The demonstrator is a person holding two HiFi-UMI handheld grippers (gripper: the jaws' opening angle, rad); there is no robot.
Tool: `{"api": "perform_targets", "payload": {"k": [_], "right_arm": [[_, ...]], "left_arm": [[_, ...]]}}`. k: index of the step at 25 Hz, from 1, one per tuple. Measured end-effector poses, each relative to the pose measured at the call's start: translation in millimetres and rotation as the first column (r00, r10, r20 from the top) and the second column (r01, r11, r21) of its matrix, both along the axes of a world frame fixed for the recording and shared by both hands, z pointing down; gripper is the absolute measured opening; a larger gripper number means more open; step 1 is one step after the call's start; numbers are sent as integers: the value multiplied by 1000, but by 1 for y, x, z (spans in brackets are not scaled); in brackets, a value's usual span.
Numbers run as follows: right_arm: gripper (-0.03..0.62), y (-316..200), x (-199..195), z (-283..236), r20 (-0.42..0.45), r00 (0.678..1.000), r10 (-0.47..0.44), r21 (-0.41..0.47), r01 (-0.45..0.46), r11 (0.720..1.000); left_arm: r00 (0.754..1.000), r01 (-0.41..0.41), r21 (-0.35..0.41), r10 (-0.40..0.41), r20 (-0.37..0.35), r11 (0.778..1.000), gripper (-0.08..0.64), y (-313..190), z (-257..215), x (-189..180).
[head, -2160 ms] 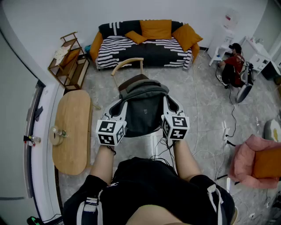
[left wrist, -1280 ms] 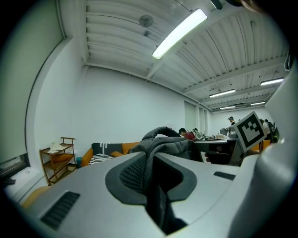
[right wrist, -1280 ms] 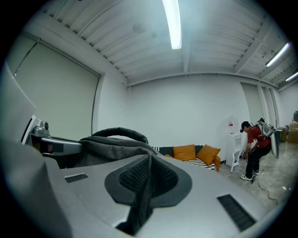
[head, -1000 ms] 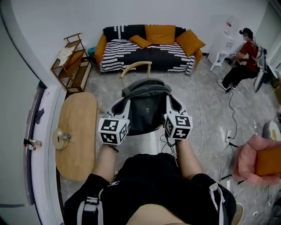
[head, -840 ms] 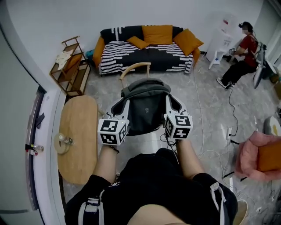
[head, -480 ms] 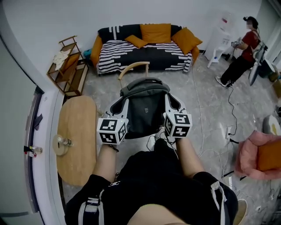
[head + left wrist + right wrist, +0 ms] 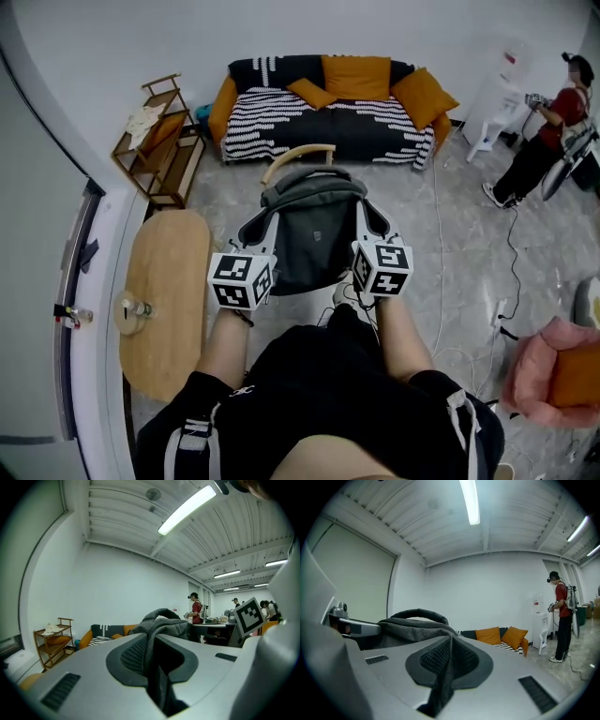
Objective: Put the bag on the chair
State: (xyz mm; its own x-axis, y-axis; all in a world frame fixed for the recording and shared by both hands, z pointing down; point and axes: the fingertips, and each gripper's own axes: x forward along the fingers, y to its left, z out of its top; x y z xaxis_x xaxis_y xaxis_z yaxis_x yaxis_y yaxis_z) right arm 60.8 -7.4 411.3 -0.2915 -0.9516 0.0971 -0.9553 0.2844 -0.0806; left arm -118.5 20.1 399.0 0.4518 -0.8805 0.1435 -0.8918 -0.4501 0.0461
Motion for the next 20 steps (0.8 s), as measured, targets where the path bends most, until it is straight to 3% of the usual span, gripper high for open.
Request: {"api": "perform_targets", "payload": {"k": [11, 20], "right_arm": [[32, -216, 52, -3, 1, 994, -109, 8, 109, 994], [32, -371, 72, -1, -10, 975, -222, -30, 221, 975]], "left_arm": [[996, 85, -32, -83, 38, 996, 57, -198, -2, 55], [980, 197, -81, -195, 31, 977, 57, -335, 5, 82]]}}
